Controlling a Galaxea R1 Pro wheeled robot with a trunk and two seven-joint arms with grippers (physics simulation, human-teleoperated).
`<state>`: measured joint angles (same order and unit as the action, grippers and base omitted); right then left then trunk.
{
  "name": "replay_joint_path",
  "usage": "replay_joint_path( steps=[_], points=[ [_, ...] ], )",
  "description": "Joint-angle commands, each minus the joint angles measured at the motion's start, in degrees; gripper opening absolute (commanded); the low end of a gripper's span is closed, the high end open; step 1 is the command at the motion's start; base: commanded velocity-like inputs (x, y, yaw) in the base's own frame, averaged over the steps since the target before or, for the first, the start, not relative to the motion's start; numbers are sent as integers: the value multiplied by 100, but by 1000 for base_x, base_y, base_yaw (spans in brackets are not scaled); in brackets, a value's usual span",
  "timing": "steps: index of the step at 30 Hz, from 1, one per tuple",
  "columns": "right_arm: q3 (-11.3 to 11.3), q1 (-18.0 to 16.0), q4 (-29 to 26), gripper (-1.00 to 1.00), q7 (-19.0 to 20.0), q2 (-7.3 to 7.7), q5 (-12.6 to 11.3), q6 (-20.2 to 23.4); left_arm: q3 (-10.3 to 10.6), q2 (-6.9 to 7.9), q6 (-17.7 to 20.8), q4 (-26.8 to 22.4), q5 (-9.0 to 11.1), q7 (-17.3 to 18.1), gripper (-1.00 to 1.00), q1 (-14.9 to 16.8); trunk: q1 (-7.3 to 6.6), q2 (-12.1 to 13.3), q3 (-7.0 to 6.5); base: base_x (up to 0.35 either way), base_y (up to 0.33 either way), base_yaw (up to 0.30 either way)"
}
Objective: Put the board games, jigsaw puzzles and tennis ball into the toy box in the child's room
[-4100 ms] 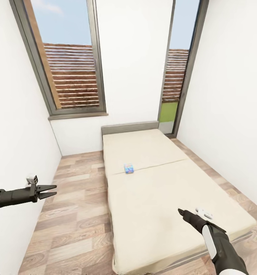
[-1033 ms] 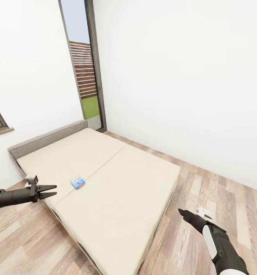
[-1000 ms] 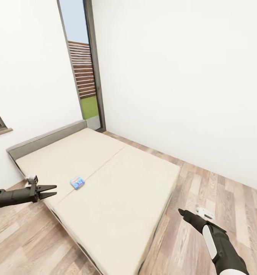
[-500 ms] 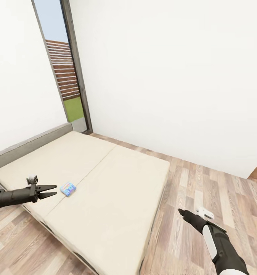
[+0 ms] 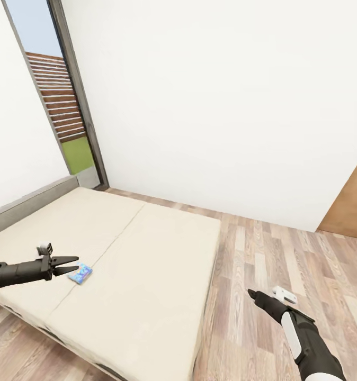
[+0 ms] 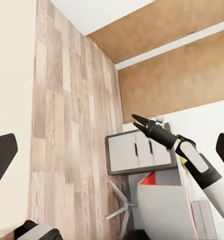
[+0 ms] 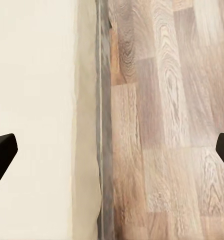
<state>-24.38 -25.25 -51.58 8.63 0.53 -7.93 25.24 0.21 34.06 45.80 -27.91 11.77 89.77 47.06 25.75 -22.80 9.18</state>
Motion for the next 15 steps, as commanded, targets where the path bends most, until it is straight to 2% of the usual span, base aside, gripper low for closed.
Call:
replay_joint_path(
  steps=[1, 15],
  points=[
    [-14, -6, -5, 100, 15, -2, -33, 34, 1, 3, 61, -3, 0, 23, 100, 3, 3, -12, 12, 0, 48, -274],
    [-14, -6, -1, 100, 15, -4, -33, 33, 1, 4, 61, -3, 3, 23, 100, 2, 3, -12, 12, 0, 108, -274]
  ],
)
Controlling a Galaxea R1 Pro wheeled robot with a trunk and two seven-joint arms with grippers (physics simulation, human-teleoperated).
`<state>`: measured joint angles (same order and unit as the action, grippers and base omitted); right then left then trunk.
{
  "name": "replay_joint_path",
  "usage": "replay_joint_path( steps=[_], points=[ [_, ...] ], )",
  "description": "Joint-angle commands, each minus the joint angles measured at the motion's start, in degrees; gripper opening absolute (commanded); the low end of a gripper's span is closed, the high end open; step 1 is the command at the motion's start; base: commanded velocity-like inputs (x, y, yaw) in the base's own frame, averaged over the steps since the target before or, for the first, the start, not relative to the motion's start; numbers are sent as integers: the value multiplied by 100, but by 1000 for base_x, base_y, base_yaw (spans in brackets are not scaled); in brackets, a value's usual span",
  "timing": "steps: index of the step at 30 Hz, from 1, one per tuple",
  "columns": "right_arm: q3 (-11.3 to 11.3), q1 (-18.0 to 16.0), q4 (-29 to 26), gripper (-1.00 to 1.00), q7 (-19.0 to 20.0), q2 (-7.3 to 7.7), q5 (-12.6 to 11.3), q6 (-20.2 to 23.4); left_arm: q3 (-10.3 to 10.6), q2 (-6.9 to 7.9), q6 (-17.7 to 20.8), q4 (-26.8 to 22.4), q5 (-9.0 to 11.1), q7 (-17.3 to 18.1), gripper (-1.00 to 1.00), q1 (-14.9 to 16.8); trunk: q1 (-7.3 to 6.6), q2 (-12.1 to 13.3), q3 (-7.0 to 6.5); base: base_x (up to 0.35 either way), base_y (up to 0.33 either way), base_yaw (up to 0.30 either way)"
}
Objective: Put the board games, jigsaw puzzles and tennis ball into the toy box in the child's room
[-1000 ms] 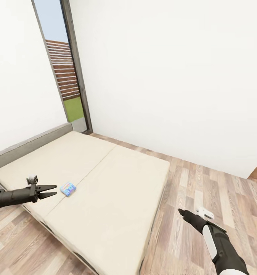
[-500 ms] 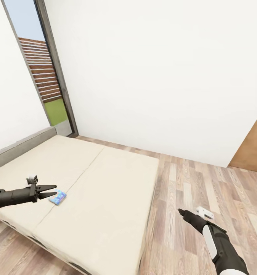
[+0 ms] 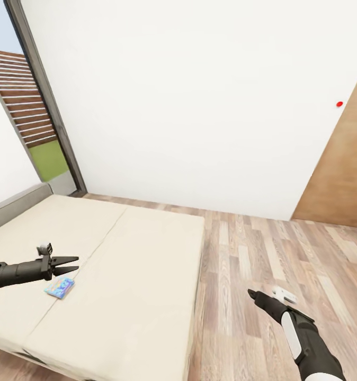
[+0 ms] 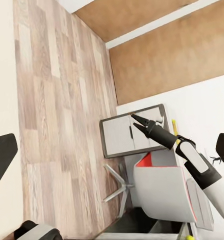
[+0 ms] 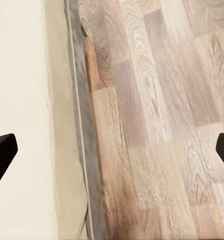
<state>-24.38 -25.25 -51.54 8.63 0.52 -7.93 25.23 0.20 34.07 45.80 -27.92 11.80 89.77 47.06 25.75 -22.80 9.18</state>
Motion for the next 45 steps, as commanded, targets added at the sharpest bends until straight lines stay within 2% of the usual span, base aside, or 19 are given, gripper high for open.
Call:
replay_joint_path(
  steps=[1, 23, 45],
  points=[
    [-14, -6, -5, 100, 15, -2, -33, 36, 3, 3, 61, -3, 0, 23, 100, 1, 3, -12, 12, 0, 59, -274],
    [-6, -6, -31, 100, 24, -26, -33, 34, 6, -5, 68, -2, -3, 23, 100, 0, 3, -12, 12, 0, 249, -267],
    [-5, -6, -38, 100, 33, -51, -33, 34, -1, 3, 62, -2, 6, 23, 100, 2, 3, -12, 12, -46, 250, -57]
  ],
)
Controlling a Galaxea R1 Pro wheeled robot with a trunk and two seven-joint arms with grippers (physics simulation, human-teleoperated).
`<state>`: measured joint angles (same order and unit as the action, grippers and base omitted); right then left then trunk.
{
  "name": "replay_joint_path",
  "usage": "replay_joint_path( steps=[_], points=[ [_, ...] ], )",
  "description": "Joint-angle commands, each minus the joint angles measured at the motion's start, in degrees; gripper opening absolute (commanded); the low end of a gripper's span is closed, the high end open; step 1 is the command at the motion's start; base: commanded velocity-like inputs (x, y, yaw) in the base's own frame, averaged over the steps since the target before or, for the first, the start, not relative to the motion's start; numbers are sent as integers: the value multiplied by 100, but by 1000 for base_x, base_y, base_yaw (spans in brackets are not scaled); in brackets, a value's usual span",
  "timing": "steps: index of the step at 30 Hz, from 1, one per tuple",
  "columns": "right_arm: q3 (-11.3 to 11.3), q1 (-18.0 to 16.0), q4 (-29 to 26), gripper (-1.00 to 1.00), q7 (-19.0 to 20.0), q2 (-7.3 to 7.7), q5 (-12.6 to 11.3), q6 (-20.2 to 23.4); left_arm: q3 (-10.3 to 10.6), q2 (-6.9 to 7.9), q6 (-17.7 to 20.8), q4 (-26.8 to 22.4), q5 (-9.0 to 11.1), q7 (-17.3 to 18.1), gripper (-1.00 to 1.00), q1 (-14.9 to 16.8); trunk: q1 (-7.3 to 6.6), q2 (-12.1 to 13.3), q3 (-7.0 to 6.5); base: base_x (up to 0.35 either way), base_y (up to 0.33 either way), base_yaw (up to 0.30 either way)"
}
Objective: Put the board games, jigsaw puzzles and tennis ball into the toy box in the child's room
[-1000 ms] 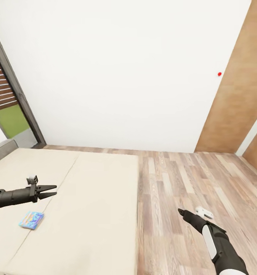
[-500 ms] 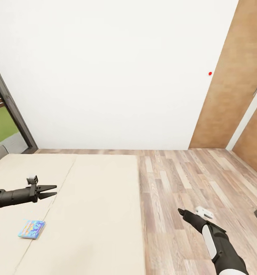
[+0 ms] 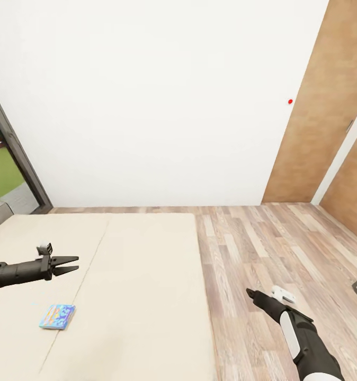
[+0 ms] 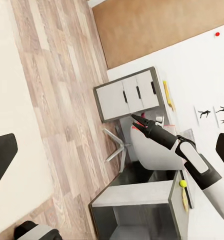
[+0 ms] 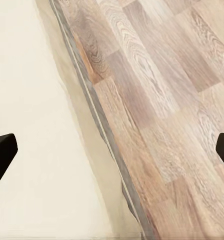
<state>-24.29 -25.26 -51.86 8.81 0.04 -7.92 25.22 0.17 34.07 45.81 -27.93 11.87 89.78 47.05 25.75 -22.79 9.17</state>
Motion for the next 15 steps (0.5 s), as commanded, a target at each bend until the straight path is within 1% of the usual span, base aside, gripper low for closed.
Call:
replay_joint_path(
  steps=[1, 5, 10, 15],
  points=[
    [-14, -6, -7, 100, 15, -5, -34, 35, 2, 3, 60, -1, 0, 22, 100, 2, 3, -13, 12, -48, 80, -131],
    [-14, -6, -8, 100, 16, -10, -34, 35, 2, 3, 60, 0, 0, 22, 100, 2, 3, -13, 12, -21, 171, -69],
    [-14, -6, -8, 100, 16, -12, -34, 35, 1, 3, 59, 1, 0, 22, 100, 1, 3, -13, 12, -5, 228, -17],
    [-14, -6, -9, 100, 16, -6, -34, 35, 2, 3, 59, 0, 0, 22, 100, -1, 3, -13, 12, -1, 159, -3]
  ],
)
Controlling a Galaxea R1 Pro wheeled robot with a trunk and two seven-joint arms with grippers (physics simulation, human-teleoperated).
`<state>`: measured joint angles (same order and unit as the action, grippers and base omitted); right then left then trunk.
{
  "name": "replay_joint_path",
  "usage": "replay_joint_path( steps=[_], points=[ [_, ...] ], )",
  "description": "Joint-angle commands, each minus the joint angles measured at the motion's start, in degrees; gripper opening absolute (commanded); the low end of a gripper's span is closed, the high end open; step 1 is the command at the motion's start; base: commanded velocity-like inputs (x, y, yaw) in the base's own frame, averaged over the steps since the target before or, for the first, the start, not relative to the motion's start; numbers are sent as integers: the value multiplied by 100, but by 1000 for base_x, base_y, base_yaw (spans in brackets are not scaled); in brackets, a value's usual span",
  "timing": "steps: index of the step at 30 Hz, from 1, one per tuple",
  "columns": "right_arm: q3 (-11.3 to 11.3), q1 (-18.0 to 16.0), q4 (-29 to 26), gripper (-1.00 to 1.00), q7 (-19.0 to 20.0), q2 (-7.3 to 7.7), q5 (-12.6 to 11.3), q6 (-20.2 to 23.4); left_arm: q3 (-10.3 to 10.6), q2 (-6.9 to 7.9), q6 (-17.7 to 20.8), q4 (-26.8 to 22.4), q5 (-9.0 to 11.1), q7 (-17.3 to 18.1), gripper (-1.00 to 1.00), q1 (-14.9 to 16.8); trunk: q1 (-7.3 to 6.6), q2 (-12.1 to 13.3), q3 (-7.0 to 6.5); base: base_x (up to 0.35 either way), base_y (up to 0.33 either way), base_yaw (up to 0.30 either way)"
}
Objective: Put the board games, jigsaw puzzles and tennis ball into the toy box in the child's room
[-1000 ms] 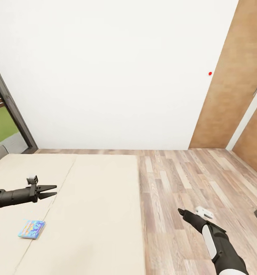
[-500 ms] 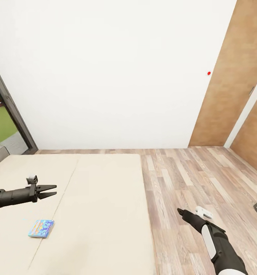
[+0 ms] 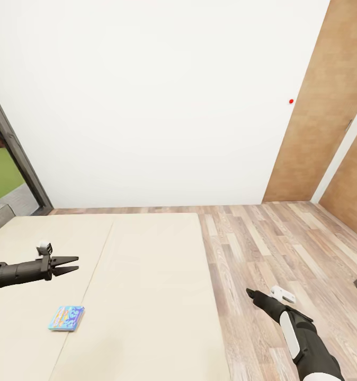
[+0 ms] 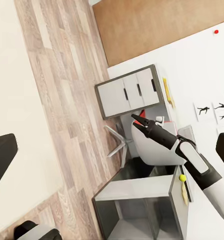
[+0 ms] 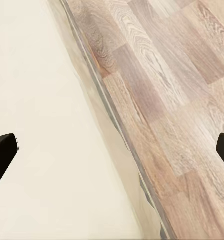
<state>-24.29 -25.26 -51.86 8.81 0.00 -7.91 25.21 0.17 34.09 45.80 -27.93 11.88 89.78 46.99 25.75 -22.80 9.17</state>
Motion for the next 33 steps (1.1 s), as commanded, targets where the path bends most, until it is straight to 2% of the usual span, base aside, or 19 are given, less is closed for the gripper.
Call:
replay_joint_path(
  steps=[1, 33],
  points=[
    [-15, -5, -8, 100, 15, -2, -35, 36, 2, 1, 61, 1, -1, 22, 100, 5, 4, -12, 12, 0, 157, -1],
    [-15, -5, -8, 100, 15, 0, -35, 36, 1, 1, 61, -1, -10, 22, 100, 6, 4, -12, 12, 0, 230, 0]
  ],
)
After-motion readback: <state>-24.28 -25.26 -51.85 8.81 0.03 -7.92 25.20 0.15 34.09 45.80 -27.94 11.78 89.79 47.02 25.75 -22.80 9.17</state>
